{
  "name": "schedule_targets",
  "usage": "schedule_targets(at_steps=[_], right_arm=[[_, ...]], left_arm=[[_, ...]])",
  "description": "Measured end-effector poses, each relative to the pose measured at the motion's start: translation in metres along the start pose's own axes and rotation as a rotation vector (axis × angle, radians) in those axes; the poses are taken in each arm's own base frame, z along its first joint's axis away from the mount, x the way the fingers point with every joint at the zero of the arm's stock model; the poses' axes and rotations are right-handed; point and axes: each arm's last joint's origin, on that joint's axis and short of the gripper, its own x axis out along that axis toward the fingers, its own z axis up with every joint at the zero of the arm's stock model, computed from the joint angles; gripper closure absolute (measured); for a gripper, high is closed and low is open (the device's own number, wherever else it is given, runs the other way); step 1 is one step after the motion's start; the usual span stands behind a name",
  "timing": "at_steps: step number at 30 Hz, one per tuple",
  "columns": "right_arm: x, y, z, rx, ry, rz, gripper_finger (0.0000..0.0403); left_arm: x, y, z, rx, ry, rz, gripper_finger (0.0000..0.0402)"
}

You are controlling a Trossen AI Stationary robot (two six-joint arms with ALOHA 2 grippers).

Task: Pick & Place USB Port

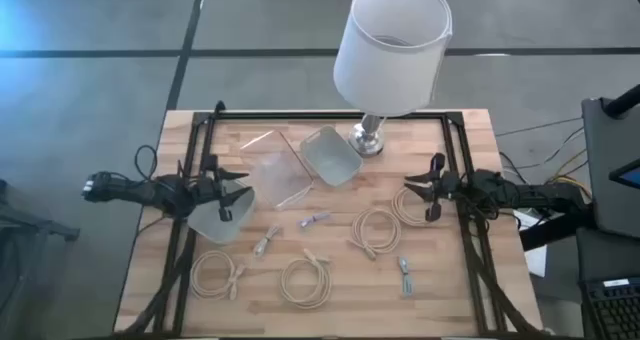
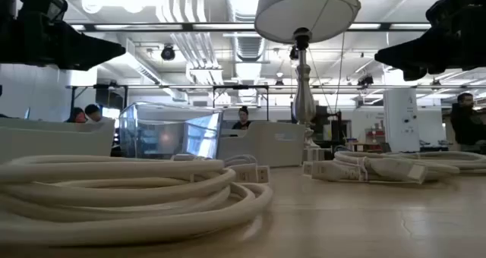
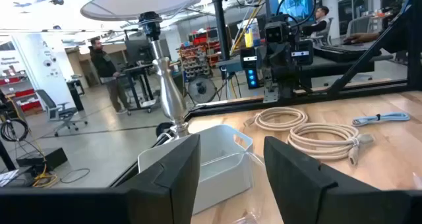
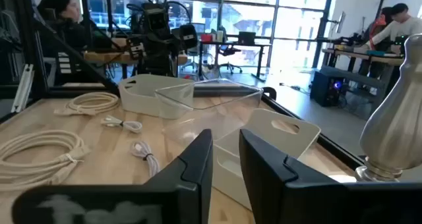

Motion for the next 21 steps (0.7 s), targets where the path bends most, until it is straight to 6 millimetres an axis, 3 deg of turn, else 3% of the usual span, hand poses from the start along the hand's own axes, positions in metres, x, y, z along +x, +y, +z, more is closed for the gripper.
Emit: schedule_targets(at_steps=[12, 21], right_arm=[[0.0, 0.0, -0.0001, 0.0, 0.0, 0.0, 0.0314], [0.0, 0.0, 0.0001, 0.0, 0.0, 0.0, 0.0326]], left_arm=[[0.0, 0.0, 0.0, 0.0, 0.0, 0.0, 0.0229], [0.0, 0.0, 0.0, 0.0, 0.0, 0.0, 0.0229]])
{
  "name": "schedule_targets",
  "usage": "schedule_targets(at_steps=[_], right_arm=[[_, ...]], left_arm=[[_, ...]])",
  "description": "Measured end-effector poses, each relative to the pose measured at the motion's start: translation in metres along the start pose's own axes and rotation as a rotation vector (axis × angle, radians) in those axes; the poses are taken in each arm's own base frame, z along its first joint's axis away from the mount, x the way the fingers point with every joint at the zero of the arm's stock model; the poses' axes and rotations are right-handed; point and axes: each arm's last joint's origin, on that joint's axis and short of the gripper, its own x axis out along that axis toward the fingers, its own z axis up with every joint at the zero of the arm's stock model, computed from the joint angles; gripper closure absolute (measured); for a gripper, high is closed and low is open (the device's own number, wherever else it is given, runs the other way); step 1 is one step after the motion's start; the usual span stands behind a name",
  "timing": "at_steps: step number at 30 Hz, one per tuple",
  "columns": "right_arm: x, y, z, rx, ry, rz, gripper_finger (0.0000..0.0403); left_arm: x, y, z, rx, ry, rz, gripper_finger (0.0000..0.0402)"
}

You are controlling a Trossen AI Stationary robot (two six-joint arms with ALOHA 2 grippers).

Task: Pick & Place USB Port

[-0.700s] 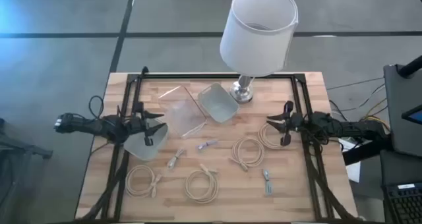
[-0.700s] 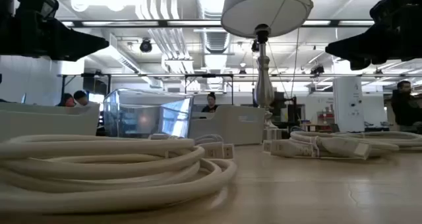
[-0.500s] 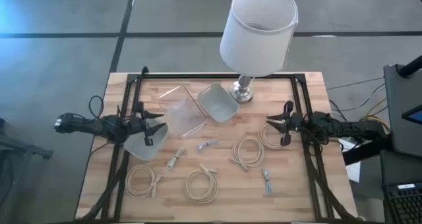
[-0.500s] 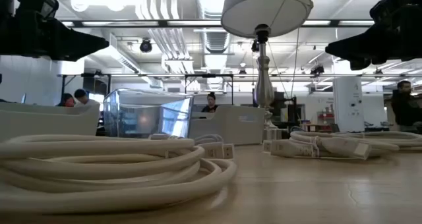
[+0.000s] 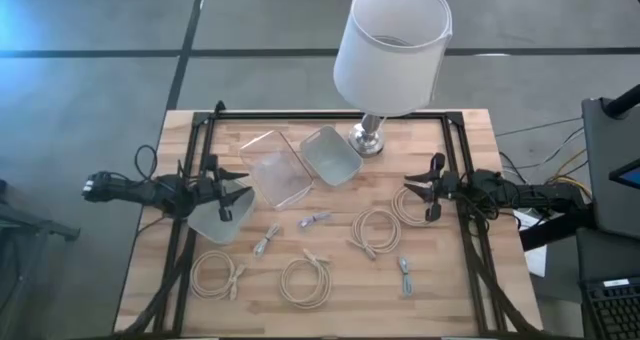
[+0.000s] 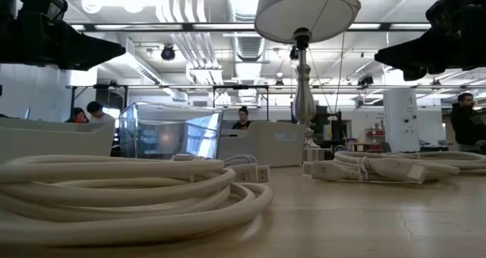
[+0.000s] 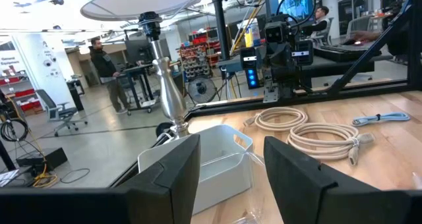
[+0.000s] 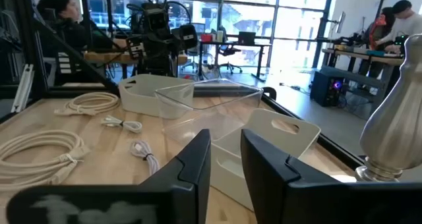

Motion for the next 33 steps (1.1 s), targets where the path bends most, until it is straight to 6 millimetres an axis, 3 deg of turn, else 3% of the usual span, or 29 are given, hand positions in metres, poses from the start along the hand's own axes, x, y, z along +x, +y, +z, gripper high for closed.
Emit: schedule_targets(at_steps=[23, 33], right_arm=[[0.0, 0.0, -0.0001, 0.0, 0.0, -0.001, 0.0314], [0.0, 0.0, -0.0001, 0.0, 0.0, 0.0, 0.0329]], left_arm=[[0.0, 0.0, 0.0, 0.0, 0.0, 0.0, 0.0229], [0.0, 0.0, 0.0, 0.0, 0.0, 0.0, 0.0229]])
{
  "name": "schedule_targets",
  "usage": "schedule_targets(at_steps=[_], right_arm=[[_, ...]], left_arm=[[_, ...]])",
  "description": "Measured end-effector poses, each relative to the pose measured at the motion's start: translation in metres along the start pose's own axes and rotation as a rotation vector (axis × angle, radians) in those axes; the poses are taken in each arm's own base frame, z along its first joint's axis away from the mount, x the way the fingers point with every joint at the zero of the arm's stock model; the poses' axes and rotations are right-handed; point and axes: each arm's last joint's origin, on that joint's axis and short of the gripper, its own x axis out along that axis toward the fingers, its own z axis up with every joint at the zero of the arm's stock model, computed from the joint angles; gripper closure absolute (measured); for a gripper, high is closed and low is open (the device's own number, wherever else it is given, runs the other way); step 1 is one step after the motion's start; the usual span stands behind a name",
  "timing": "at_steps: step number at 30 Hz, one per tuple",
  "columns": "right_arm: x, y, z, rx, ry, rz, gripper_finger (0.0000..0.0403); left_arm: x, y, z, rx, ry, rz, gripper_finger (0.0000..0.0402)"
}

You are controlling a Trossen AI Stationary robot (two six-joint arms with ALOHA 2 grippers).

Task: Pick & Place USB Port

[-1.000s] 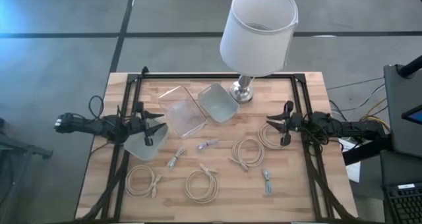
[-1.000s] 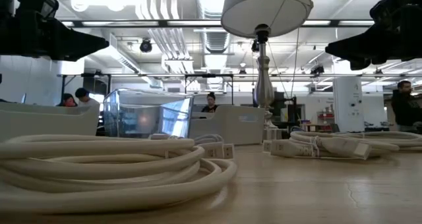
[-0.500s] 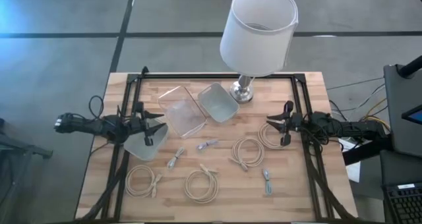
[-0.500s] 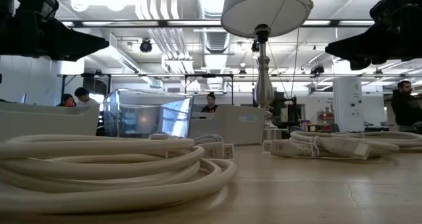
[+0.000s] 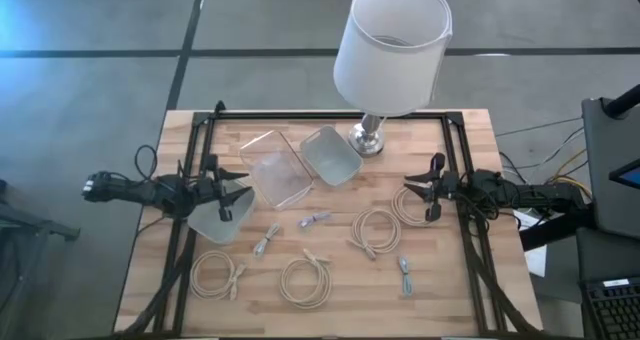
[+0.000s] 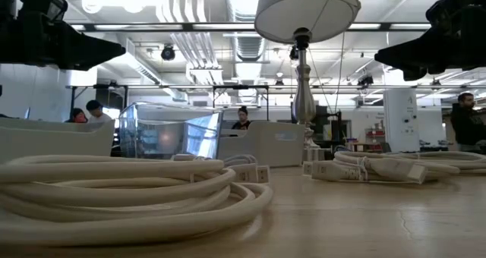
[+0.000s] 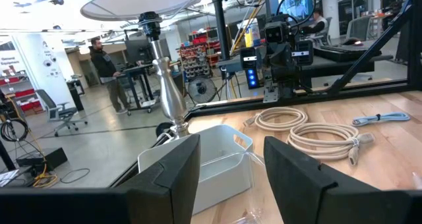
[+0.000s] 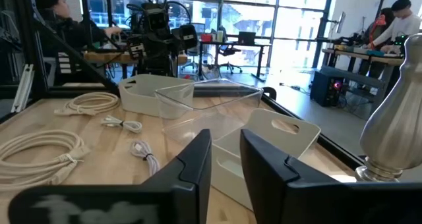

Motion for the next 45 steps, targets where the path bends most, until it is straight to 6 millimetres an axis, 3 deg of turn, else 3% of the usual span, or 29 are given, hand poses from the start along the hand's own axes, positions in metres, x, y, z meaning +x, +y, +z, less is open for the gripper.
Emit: schedule_targets(at_steps=[22, 36, 45], right_arm=[[0.0, 0.0, 0.0, 0.0, 0.0, 0.0, 0.0313], [0.0, 0.0, 0.0, 0.0, 0.0, 0.0, 0.0335], [0.0, 0.0, 0.0, 0.0, 0.0, 0.0, 0.0323]], left_arm=[[0.0, 0.0, 0.0, 0.0, 0.0, 0.0, 0.0229], [0.0, 0.0, 0.0, 0.0, 0.0, 0.0, 0.0229], [0.0, 0.0, 0.0, 0.0, 0.0, 0.0, 0.0229]])
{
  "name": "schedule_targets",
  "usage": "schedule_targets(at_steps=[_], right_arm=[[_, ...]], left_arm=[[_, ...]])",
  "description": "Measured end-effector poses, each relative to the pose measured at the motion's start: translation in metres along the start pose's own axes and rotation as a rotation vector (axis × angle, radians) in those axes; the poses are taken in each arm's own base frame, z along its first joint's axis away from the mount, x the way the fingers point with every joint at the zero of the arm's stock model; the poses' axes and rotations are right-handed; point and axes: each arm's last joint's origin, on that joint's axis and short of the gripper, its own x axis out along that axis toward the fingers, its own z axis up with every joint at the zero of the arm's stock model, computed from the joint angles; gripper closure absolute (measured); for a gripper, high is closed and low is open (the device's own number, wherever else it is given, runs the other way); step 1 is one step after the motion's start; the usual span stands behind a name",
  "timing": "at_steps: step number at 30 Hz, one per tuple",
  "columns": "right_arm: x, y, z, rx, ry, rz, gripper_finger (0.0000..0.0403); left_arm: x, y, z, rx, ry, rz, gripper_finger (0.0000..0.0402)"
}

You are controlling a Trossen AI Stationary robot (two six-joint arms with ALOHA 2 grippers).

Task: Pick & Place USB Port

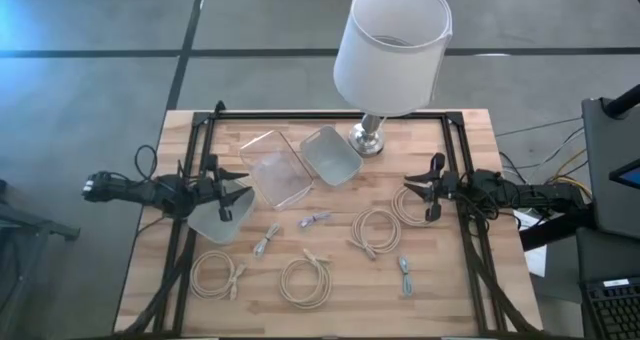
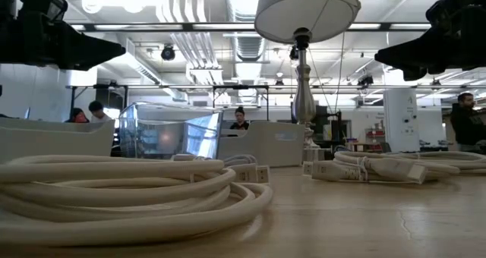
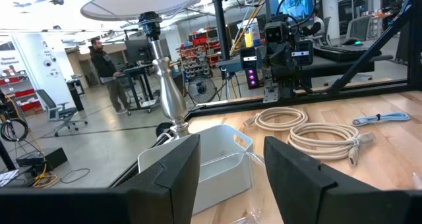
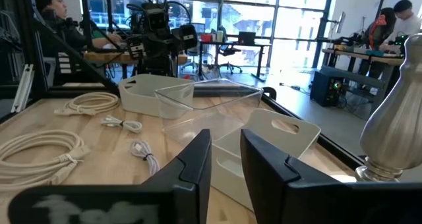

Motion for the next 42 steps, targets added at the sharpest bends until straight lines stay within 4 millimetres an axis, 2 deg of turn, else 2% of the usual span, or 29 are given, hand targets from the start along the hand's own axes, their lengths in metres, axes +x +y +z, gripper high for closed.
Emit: schedule_targets(at_steps=[10, 24, 42], right_arm=[[0.0, 0.0, -0.0001, 0.0, 0.0, 0.0, 0.0314], [0.0, 0.0, 0.0001, 0.0, 0.0, 0.0, 0.0335], [0.0, 0.0, 0.0001, 0.0, 0.0, 0.0, 0.0314]], left_arm=[[0.0, 0.0, 0.0, 0.0, 0.0, 0.0, 0.0229], [0.0, 0.0, 0.0, 0.0, 0.0, 0.0, 0.0229], [0.0, 0.0, 0.0, 0.0, 0.0, 0.0, 0.0229]])
